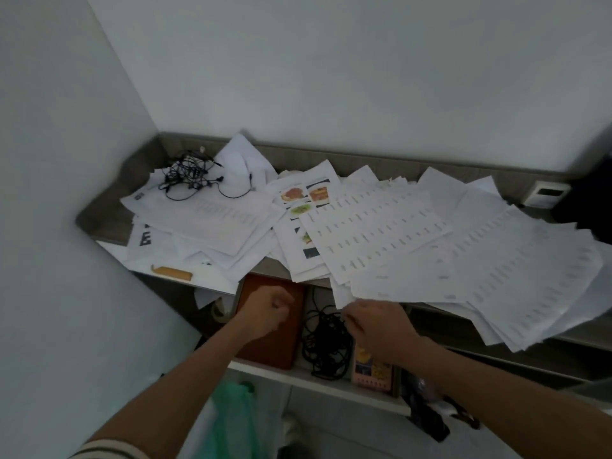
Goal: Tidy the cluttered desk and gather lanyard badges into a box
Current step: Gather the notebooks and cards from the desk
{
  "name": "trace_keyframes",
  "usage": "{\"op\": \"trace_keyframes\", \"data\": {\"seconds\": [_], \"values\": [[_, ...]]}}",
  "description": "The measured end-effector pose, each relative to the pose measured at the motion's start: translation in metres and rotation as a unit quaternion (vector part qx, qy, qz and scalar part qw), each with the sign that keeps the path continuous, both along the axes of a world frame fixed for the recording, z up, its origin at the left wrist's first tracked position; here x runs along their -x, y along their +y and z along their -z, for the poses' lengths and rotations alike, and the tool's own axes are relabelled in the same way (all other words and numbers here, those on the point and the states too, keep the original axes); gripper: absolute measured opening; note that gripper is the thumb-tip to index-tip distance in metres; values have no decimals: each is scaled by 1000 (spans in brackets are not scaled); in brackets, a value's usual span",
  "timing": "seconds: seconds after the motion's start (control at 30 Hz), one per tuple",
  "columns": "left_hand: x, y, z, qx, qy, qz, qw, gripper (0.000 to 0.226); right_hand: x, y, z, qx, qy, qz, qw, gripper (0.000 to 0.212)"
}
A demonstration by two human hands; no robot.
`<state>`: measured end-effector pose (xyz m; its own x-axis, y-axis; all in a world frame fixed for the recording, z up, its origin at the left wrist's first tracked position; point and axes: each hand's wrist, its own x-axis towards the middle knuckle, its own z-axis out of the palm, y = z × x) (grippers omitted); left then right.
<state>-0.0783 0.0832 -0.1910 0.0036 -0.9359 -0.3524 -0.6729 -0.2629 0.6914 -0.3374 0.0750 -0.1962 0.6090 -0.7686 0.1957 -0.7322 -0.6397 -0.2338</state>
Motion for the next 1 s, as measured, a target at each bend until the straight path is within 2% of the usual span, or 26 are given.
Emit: {"op": "trace_keyframes", "data": {"seconds": [0.1, 0.2, 0.4, 0.5, 0.67, 0.73, 0.87, 1.0], "values": [[-37, -11, -24, 46, -4, -65, 997, 17, -34, -26, -23, 31, -70, -6, 997, 13], [-75, -32, -40, 79, -31, -107, 991, 16, -68, -65, -38, 43, -90, 0, 995, 13], [-157, -95, -51, 109, -90, -142, 980, 21, -138, -156, -24, -47, -25, 87, 995, 35], [-202, -139, -48, 92, -103, -177, 974, 45, -174, -197, -14, -87, 4, 100, 991, 46], [-260, -212, -44, 82, -75, -263, 958, 102, -208, -239, 5, -101, 54, 116, 987, 62], [-273, -238, -42, 72, -79, -283, 953, 118, -210, -239, 16, -95, 71, 136, 984, 66], [-280, -287, -26, 27, -107, -250, 962, 126, -211, -230, 37, -65, 90, 151, 982, 78], [-252, -312, -5, -6, -217, -99, 971, 120, -213, -230, 39, -73, 85, 167, 980, 76]]}}
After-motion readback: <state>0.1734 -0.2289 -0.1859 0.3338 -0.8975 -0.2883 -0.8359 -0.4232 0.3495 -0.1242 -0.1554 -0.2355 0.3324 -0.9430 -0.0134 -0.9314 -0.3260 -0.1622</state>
